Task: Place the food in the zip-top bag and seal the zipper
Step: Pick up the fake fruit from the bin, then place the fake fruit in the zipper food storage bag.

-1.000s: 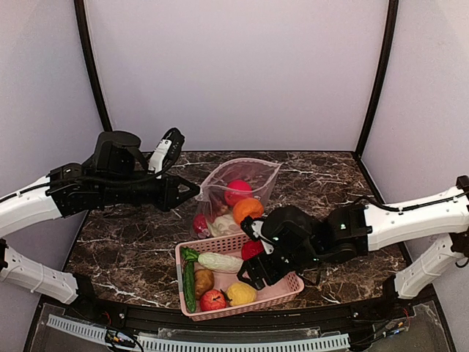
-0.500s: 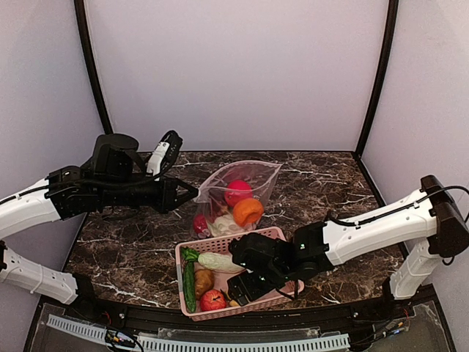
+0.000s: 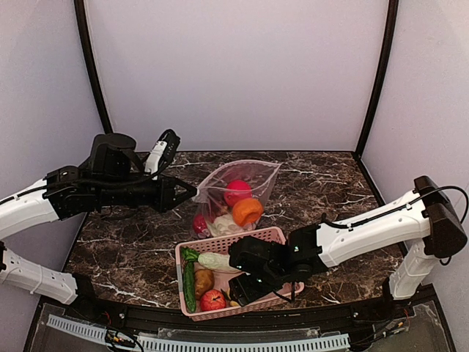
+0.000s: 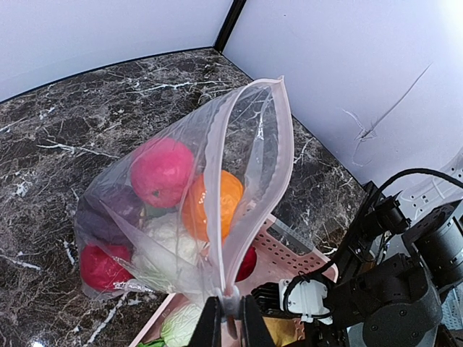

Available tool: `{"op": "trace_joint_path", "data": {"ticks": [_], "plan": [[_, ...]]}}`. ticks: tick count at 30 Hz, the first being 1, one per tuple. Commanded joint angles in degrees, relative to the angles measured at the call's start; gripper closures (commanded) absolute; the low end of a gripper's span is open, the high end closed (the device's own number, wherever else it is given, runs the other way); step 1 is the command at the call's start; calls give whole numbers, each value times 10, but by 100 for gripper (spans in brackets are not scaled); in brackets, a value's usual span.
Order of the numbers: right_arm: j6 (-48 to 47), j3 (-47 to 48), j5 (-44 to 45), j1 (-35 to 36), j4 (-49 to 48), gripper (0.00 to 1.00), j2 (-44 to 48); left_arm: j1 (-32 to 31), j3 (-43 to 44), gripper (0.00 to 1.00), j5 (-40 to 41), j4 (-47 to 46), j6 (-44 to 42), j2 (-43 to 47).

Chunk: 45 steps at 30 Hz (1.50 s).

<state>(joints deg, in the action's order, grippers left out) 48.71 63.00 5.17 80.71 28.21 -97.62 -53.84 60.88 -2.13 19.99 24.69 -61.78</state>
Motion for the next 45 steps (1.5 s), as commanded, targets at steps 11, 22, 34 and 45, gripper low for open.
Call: {"op": "trace_joint_path", "data": {"ticks": [11, 22, 34, 45], "plan": [[14, -24, 47, 5, -9, 42, 63, 3, -18, 99, -6, 1, 6, 19], [22, -86, 106, -23, 28, 42, 204, 16, -27, 99, -20, -18, 14, 18], [-14, -153, 99, -142, 38, 42, 351, 24, -29, 99, -24, -19, 18, 18], [-97, -89, 101, -244, 45, 43, 432, 29, -24, 99, -34, -27, 19, 4]]}}
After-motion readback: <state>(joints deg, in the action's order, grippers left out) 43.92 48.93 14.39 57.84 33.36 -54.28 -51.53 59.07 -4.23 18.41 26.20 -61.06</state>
